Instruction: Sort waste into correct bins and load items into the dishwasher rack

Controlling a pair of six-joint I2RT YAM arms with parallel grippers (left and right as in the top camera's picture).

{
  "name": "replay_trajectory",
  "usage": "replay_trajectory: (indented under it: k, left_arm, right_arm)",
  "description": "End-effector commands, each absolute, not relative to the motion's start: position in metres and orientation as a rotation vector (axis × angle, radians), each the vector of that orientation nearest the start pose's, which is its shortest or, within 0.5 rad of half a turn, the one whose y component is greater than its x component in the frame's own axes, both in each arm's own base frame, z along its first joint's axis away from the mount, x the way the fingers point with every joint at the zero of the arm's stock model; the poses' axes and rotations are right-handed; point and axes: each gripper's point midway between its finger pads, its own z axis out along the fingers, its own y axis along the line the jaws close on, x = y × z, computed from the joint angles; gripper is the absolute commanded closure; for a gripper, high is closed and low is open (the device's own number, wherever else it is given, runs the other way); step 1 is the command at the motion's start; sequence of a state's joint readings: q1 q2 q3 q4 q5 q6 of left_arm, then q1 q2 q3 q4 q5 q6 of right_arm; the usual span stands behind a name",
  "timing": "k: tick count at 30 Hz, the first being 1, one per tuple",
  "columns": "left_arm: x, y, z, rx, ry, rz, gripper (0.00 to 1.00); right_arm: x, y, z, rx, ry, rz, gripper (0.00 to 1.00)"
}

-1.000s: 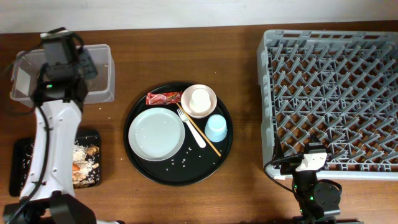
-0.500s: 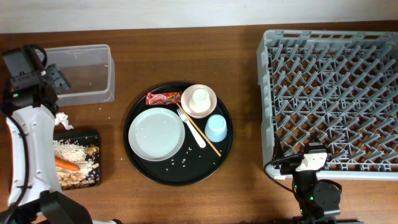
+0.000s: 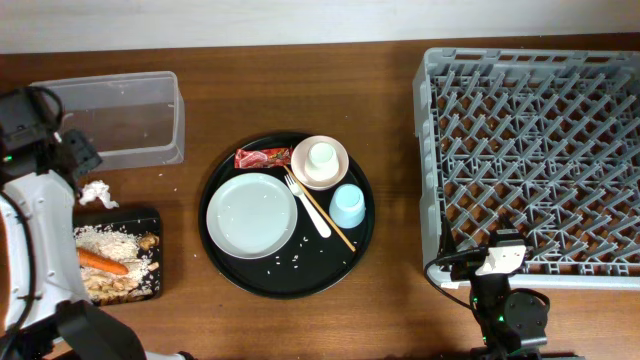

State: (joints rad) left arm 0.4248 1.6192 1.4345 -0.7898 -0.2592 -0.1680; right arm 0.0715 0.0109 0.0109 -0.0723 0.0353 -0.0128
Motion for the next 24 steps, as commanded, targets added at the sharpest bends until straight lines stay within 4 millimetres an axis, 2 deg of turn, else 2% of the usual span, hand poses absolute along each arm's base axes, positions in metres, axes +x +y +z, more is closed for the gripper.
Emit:
replay_trajectory:
  k: [1, 5, 13, 24]
  left_arm:
    - [0.357, 0.224, 0.188, -0.875, 2.423, 0.384, 0.29]
    - [0.353, 0.226, 0.182, -0.820, 2.474, 0.408, 0.29]
    - [0.358, 0.216, 0.124, -0.751, 2.670, 0.306, 0.30]
    - [0.356, 0.219, 0.085, -0.641, 2.805, 0.334, 0.32]
  right_arm:
    - [0.246, 0.010, 0.156, -0.043, 1.648, 0.007, 0.01]
    - [0.246, 0.010, 0.156, -0.043, 1.648, 0.007, 0.01]
    - [0.246, 0.010, 0.156, -0.043, 1.648, 0.007, 0.01]
    - [0.246, 0.010, 0.156, -0.043, 1.648, 0.007, 0.01]
